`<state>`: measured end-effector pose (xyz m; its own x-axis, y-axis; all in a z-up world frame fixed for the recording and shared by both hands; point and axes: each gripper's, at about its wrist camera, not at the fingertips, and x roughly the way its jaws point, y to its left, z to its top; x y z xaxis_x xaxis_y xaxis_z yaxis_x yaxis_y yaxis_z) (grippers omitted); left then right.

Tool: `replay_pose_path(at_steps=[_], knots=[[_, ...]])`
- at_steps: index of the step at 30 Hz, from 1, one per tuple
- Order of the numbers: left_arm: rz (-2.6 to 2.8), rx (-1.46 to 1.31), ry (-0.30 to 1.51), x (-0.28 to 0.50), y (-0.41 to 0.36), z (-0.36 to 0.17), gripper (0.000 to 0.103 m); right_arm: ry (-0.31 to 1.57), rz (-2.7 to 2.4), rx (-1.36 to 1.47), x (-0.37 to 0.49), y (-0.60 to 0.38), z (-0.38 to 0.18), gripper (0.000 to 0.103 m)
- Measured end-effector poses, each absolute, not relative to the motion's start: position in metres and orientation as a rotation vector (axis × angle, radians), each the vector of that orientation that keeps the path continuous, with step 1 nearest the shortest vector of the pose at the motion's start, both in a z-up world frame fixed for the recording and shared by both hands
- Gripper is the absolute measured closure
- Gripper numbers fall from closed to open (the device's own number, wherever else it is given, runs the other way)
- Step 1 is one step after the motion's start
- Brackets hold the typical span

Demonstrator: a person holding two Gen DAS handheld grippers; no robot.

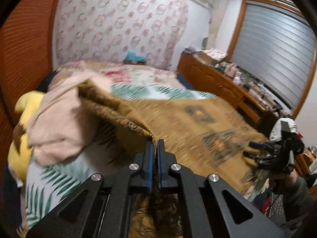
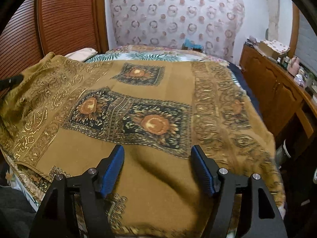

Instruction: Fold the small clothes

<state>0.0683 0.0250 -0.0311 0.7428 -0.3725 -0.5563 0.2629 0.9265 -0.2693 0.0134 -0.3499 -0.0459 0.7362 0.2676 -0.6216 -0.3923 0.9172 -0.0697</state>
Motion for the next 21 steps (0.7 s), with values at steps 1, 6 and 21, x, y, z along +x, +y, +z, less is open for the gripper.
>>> replay_pose_path(at_steps=[1, 6, 21], knots=[[-0.368, -0.175, 0.639, 0.071, 0.019, -0.027, 0.099, 0.643, 0.358, -0.203, 0.011, -0.353, -0.044, 0.031], [-0.47, -0.126, 0.609, 0.091, -0.028, -0.003, 0.099, 0.619, 0.35, -0.185, -0.004, -0.371, -0.037, 0.031], [-0.735, -0.034, 0.561, 0.151, -0.174, 0.056, 0.099, 0.589, 0.27, -0.087, -0.029, -0.424, -0.036, 0.031]])
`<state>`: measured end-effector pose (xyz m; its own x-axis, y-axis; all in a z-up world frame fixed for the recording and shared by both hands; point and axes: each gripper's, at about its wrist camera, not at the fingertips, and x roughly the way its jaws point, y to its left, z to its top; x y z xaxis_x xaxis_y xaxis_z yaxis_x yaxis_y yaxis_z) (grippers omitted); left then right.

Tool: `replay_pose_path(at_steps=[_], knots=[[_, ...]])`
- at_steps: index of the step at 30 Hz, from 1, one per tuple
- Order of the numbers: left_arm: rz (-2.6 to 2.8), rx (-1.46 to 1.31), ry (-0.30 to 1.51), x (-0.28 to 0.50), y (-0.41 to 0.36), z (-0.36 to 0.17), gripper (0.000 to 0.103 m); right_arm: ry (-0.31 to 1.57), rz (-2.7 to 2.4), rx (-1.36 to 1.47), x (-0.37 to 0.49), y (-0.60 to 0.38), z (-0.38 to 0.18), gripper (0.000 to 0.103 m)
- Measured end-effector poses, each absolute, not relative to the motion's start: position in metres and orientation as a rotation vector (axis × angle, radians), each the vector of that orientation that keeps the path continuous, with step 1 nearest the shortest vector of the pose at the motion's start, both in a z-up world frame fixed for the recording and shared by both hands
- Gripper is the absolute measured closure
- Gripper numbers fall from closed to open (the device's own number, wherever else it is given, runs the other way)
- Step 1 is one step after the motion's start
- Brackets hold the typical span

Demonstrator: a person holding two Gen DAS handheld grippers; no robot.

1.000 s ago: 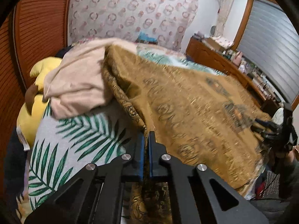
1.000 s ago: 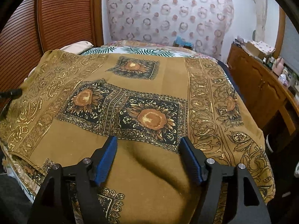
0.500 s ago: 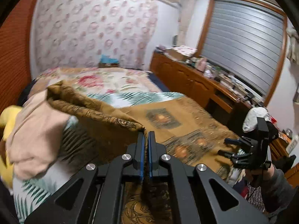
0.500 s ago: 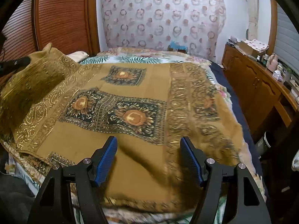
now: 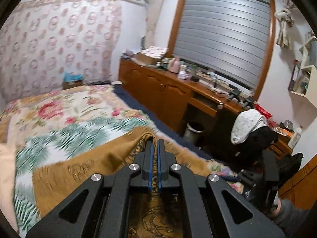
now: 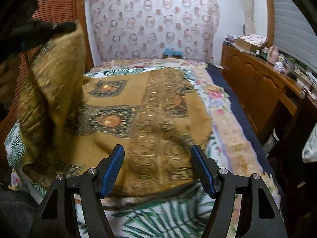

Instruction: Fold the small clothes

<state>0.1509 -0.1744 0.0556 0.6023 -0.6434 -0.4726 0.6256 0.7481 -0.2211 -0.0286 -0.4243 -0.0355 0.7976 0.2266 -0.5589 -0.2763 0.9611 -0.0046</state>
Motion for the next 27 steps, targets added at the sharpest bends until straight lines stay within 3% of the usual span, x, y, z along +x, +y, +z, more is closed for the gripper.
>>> replay_pose_path(at_steps=[4, 8, 11, 13, 16, 22, 27], knots=[[-0.784, 0.017, 0.563, 0.16, -0.226, 0.065, 0.099, 0.574, 0.248, -0.058, -0.028, -0.432, -0.033, 0.031], [-0.815, 0.151, 0.663, 0.172, -0.27, 0.041, 0.098, 0.571, 0.223, -0.026, -0.033, -0.437, -0.036, 0.031], [-0.825, 0.176, 0.68, 0.17, -0.277, 0.027, 0.086, 0.568, 0.213, -0.019, -0.036, -0.439, -0.036, 0.031], [-0.805, 0.188, 0.679, 0.168, -0.271, 0.022, 0.058, 0.565, 0.21, -0.012, -0.038, -0.438, -0.037, 0.031], [-0.787, 0.184, 0.687, 0.171, -0.263, 0.022, 0.044, 0.563, 0.211, -0.002, -0.038, -0.438, -0.037, 0.031], [-0.714, 0.188, 0.694, 0.18, -0.233, 0.011, 0.035, 0.551, 0.232, -0.004, -0.023, -0.437, -0.033, 0.031], [-0.636, 0.186, 0.725, 0.186, -0.191, -0.009, 0.034, 0.54, 0.252, -0.01, -0.01, -0.434, -0.029, 0.031]])
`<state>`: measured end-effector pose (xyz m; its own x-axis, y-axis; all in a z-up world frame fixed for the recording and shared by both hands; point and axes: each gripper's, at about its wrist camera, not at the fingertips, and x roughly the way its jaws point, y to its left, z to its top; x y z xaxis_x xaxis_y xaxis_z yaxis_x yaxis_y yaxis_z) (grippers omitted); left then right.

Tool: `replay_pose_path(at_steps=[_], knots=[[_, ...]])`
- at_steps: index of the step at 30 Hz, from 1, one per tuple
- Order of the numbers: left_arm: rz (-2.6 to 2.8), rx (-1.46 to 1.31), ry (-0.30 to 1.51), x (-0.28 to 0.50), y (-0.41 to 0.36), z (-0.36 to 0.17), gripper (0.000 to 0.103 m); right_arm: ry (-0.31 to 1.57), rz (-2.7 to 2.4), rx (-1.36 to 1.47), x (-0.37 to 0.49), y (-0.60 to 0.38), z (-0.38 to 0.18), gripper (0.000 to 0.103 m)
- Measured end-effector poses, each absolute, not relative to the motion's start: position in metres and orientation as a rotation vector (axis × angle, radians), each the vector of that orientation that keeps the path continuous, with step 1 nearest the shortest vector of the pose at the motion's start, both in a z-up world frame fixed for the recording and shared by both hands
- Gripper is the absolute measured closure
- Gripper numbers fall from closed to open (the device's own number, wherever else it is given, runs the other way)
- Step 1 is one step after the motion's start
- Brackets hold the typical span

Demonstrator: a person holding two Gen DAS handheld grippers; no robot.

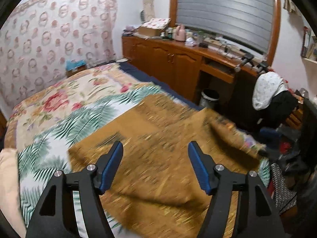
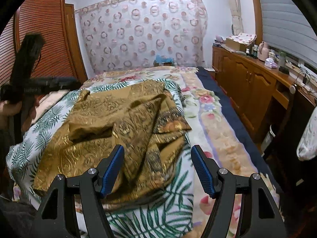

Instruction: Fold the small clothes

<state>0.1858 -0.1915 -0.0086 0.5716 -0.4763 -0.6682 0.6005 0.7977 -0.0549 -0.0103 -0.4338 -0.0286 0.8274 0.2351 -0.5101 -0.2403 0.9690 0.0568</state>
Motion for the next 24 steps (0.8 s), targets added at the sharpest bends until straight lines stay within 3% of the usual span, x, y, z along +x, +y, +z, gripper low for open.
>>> replay_pose_path(at_steps=[8, 10, 14, 16, 18, 21, 24], knots=[[-0.549, 0.142, 0.774, 0.19, -0.143, -0.04, 0.034, 0.562, 0.296, -0.025, 0.02, -0.417, -0.035, 0.031], [-0.548, 0.135, 0.775, 0.189, -0.136, -0.043, 0.034, 0.578, 0.303, -0.043, 0.029, -0.414, -0.04, 0.036], [-0.544, 0.146, 0.769, 0.184, -0.131, -0.048, 0.034, 0.616, 0.289, -0.088, 0.047, -0.412, -0.048, 0.051], [-0.543, 0.151, 0.77, 0.181, -0.13, -0.051, 0.034, 0.629, 0.278, -0.097, 0.052, -0.415, -0.05, 0.062], [-0.549, 0.154, 0.774, 0.179, -0.128, -0.052, 0.034, 0.631, 0.277, -0.099, 0.055, -0.421, -0.051, 0.081], [-0.558, 0.156, 0.777, 0.176, -0.128, -0.056, 0.034, 0.635, 0.268, -0.095, 0.056, -0.43, -0.052, 0.095], [-0.564, 0.158, 0.779, 0.174, -0.131, -0.057, 0.034, 0.623, 0.258, -0.097, 0.049, -0.436, -0.05, 0.098]])
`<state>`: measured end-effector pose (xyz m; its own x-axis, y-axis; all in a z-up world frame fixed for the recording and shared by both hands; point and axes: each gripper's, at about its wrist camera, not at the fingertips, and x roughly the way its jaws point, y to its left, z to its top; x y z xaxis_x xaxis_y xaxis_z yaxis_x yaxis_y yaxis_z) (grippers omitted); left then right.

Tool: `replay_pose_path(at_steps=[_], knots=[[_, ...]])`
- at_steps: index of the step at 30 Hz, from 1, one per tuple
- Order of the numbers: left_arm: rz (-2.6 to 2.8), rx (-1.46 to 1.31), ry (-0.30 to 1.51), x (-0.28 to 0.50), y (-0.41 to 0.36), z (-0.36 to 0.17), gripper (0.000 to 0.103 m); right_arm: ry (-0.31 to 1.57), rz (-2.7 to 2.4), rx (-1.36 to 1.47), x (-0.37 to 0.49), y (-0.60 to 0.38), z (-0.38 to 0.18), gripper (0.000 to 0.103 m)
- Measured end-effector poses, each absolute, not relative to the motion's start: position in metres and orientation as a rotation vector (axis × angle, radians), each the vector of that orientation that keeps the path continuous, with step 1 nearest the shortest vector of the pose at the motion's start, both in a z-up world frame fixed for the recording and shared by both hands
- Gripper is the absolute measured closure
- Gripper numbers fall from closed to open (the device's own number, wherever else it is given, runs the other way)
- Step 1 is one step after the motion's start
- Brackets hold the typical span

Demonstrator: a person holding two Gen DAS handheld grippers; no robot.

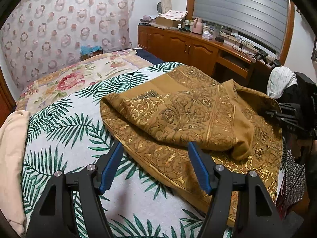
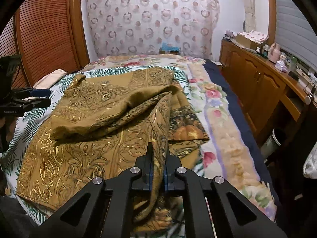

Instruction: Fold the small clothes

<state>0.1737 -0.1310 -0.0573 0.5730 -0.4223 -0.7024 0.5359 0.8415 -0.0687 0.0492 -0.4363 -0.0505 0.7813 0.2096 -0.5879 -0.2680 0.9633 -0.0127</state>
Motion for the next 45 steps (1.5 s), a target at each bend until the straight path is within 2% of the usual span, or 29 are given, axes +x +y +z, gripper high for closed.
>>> replay_pose_path(at_steps=[8, 11, 13, 17, 20, 26, 33, 45], knots=[[-0.579, 0.171, 0.785, 0.167, -0.138, -0.061, 0.034, 0.602, 0.21, -0.077, 0.037, -0.439, -0.047, 0.097], [-0.58, 0.182, 0.789, 0.164, -0.139, -0.063, 0.034, 0.568, 0.179, -0.094, 0.031, -0.425, -0.042, 0.088], [-0.577, 0.187, 0.792, 0.164, -0.139, -0.066, 0.034, 0.546, 0.193, -0.091, 0.028, -0.42, -0.036, 0.086], [-0.567, 0.19, 0.81, 0.167, -0.138, -0.072, 0.034, 0.513, 0.271, -0.097, 0.018, -0.401, -0.03, 0.066], [-0.561, 0.19, 0.829, 0.171, -0.137, -0.079, 0.034, 0.509, 0.332, -0.123, 0.016, -0.38, -0.027, 0.06], [-0.557, 0.178, 0.852, 0.174, -0.134, -0.087, 0.032, 0.532, 0.406, -0.2, 0.021, -0.344, -0.03, 0.059], [-0.56, 0.129, 0.893, 0.182, -0.128, -0.095, 0.021, 0.574, 0.478, -0.263, 0.03, -0.32, -0.034, 0.059], [-0.553, 0.153, 0.895, 0.18, -0.137, -0.096, 0.017, 0.68, 0.572, -0.305, 0.054, -0.294, -0.04, 0.059]])
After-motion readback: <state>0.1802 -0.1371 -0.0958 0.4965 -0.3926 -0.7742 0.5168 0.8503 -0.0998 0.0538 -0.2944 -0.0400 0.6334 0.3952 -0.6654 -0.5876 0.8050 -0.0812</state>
